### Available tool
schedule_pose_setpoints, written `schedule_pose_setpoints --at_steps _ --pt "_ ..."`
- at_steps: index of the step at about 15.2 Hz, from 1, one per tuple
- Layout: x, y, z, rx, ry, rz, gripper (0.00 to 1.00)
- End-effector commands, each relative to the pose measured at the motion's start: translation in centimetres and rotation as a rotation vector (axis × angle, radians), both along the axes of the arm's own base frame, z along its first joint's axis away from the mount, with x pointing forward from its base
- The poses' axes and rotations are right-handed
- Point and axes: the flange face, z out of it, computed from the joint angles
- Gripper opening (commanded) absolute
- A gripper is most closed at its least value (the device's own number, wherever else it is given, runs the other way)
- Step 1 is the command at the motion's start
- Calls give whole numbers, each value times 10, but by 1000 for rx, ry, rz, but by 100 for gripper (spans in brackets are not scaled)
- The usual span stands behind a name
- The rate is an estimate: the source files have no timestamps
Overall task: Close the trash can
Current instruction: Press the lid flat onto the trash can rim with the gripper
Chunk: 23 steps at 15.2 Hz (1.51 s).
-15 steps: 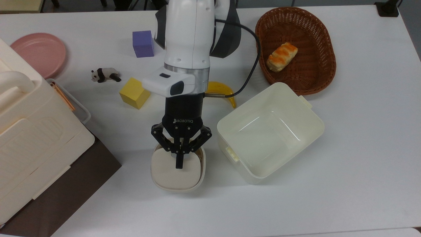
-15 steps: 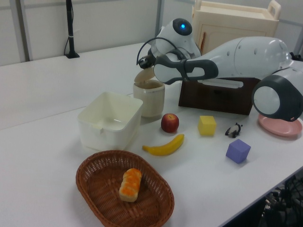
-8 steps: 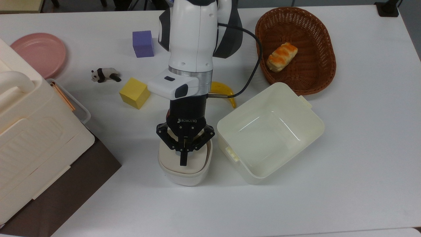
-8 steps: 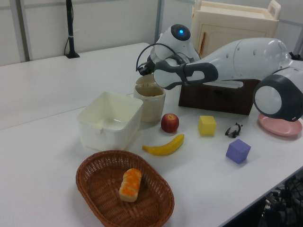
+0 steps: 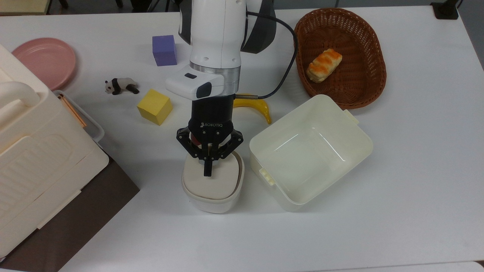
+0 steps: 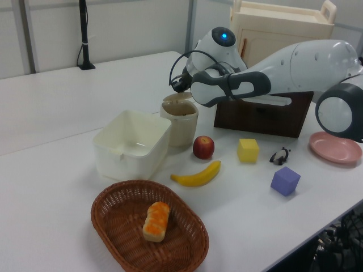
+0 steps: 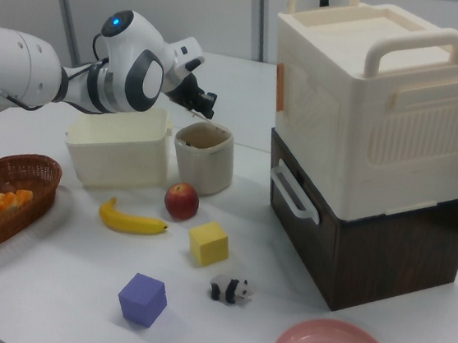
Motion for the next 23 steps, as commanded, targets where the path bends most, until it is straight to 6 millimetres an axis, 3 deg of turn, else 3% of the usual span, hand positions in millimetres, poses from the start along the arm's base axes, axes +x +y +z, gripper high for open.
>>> schedule_pose_setpoints --at_steps 1,6,7,23 --pt "-16 -1 -2 5 40 -26 0" --pt "-38 0 1 12 76 -27 0" --pt "-41 -1 -6 10 91 -27 0" --pt "-50 9 -41 -34 157 7 0"
